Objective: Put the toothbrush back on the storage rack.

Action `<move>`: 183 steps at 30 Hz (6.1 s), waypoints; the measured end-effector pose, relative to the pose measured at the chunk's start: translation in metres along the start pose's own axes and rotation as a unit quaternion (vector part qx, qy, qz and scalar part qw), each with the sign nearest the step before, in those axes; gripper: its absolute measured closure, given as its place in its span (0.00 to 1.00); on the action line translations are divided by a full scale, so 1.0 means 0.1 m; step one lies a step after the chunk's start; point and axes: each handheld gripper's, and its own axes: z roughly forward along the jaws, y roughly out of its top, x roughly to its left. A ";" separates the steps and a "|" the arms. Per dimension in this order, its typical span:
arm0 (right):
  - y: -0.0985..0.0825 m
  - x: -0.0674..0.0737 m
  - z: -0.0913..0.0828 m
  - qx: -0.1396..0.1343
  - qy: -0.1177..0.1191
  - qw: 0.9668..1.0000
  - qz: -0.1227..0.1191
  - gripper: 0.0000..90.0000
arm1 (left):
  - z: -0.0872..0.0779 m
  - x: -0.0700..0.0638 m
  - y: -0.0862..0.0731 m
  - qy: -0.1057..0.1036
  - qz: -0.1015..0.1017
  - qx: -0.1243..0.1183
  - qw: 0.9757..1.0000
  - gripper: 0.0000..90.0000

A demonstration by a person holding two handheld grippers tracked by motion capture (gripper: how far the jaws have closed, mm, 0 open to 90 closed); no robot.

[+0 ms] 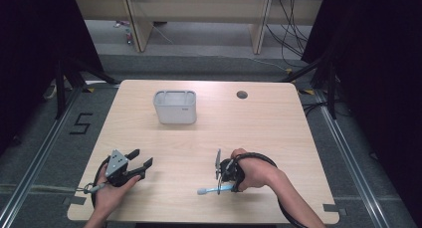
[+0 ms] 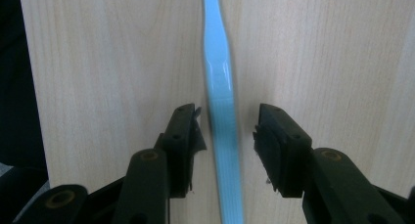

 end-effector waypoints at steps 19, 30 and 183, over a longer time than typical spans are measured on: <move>0.14 0.01 0.04 0.005 0.015 1.000 0.002 0.75 | -0.01 0.00 0.00 0.001 0.000 0.001 1.000 0.40; 0.10 -0.01 0.04 -0.001 0.017 1.000 0.006 0.79 | -0.01 -0.01 0.00 0.001 0.001 0.002 1.000 0.40; -0.57 -0.07 -0.21 -0.341 -0.116 0.905 0.225 0.87 | 0.00 -0.01 0.00 0.003 0.004 0.006 1.000 0.41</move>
